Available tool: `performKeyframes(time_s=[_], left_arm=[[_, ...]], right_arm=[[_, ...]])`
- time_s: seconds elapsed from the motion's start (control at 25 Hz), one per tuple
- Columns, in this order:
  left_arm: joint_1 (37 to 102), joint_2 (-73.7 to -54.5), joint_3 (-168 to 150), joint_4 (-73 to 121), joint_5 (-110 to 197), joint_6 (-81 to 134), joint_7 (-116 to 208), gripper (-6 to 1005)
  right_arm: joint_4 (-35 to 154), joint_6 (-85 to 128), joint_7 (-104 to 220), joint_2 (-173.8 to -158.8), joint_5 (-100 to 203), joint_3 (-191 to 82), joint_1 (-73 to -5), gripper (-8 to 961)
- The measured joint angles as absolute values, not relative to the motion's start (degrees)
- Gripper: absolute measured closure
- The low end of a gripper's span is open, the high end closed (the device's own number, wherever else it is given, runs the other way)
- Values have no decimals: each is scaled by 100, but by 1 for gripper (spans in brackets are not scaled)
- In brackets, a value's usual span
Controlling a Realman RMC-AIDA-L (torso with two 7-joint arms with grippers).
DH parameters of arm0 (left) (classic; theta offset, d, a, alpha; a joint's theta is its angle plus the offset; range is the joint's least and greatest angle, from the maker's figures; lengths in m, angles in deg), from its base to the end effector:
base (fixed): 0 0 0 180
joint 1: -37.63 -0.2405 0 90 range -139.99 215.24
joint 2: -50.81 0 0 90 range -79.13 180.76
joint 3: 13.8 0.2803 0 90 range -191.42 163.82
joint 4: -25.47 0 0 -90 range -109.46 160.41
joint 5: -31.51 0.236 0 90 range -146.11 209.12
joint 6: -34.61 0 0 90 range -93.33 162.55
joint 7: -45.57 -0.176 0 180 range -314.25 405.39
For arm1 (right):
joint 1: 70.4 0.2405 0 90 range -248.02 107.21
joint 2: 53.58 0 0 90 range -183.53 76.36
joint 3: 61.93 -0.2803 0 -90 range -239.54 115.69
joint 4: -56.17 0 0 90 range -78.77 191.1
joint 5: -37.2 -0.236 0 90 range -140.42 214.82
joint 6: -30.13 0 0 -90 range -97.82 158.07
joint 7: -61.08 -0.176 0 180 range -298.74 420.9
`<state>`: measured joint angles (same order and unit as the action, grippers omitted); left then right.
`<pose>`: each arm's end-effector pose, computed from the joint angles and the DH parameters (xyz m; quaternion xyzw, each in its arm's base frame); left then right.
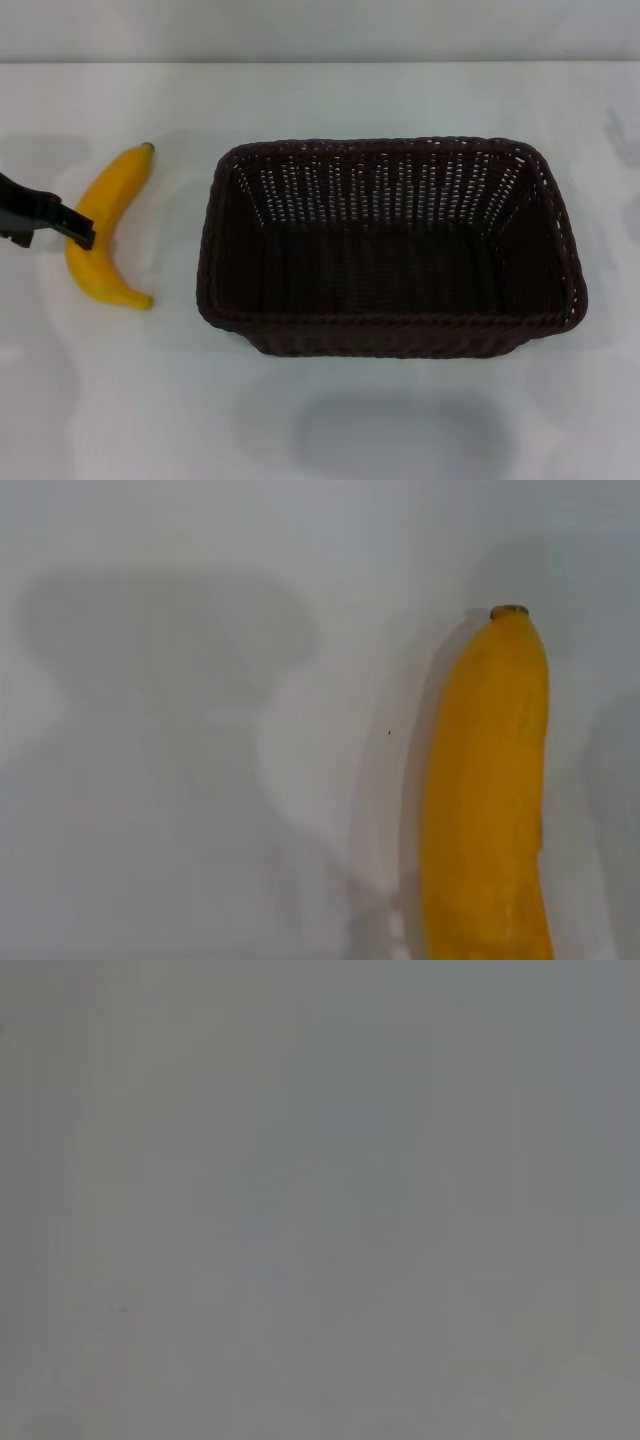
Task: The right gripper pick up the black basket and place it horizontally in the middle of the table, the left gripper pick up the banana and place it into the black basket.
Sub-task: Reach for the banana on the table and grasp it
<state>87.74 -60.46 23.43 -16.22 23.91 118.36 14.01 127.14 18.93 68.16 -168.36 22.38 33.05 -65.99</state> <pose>-0.3217 0.4516 0.0446 -0.7565 -0.5869 0.1637 0.2375 0.3048 0.4210 0.0569 -0.7077 0.2133 0.1699 0.6518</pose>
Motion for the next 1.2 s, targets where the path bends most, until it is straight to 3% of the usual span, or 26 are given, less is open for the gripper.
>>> performKeyframes(time_s=[0.52,1.2], left_arm=[[8779,-6214,2421,-1640,2098,11503,1473,144],[8877,-6236,2455,-1486,2225,11417,1551,203]], right_arm=[[12540,1816,6826,-16837,2245,3174,-6574,231],[12491,1824,6824,-16828,2239,3062,-6516,231]])
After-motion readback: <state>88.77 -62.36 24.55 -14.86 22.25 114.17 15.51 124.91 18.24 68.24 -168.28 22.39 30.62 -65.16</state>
